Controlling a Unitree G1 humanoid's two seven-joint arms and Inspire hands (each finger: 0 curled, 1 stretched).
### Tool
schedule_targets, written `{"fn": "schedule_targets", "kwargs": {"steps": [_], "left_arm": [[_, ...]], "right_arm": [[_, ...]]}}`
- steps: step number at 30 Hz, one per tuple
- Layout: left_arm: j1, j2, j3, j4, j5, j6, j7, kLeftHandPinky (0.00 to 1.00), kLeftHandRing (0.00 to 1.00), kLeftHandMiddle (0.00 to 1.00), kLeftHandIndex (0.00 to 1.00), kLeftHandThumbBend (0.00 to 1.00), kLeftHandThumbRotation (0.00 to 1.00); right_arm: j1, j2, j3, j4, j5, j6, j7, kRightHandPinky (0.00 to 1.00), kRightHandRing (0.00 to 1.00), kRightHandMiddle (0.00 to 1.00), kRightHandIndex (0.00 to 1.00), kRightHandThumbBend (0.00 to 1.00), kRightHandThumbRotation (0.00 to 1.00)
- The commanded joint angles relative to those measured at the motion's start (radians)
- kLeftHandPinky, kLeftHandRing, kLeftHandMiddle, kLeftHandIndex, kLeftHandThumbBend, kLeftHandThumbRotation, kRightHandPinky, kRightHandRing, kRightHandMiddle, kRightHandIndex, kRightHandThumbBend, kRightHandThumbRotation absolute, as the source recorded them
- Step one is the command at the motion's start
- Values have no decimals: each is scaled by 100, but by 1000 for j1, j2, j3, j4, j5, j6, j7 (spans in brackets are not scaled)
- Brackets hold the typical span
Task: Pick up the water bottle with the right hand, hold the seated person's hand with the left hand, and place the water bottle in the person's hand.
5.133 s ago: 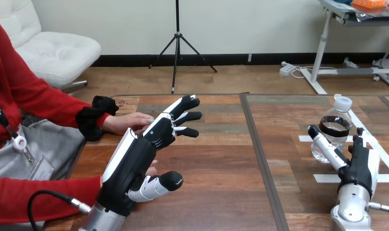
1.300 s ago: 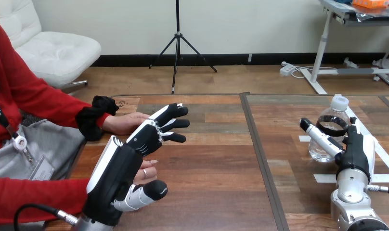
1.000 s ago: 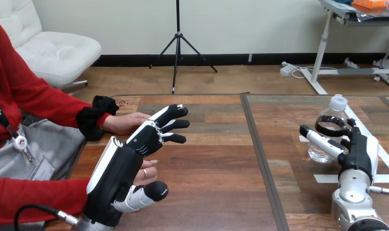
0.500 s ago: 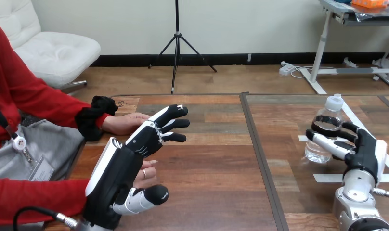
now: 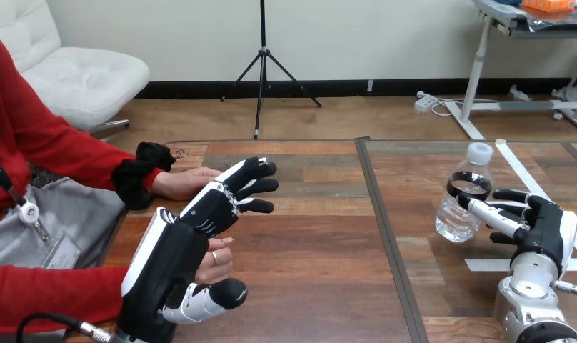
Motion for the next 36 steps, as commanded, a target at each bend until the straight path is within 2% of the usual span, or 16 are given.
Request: {"fn": "schedule_targets", "kwargs": {"steps": [1, 7, 19, 31, 36], "left_arm": [[-36, -6, -14, -29, -48, -20, -25, 71, 81, 86, 86, 99, 79], [-42, -13, -14, -22, -76, -25, -54, 70, 81, 85, 86, 99, 78], [-49, -34, -9, -14, -90, -29, -82, 70, 81, 85, 85, 97, 76], [-63, -54, 1, 1, -73, -29, -91, 72, 82, 86, 85, 99, 77], [-67, -58, 2, -1, -65, -19, -87, 73, 82, 86, 85, 99, 78]], "right_arm": [[-102, -2, -10, -2, 9, -4, 9, 35, 38, 38, 31, 88, 0], [-96, 3, -24, -4, 26, -15, 31, 34, 38, 37, 31, 85, 0], [-91, 8, -23, -10, 36, -15, 54, 37, 39, 37, 29, 82, 0], [-77, 24, -37, -26, 65, -52, 133, 37, 40, 38, 29, 84, 0], [-69, 29, -14, -34, 47, -71, 129, 36, 40, 38, 30, 85, 0]]}}
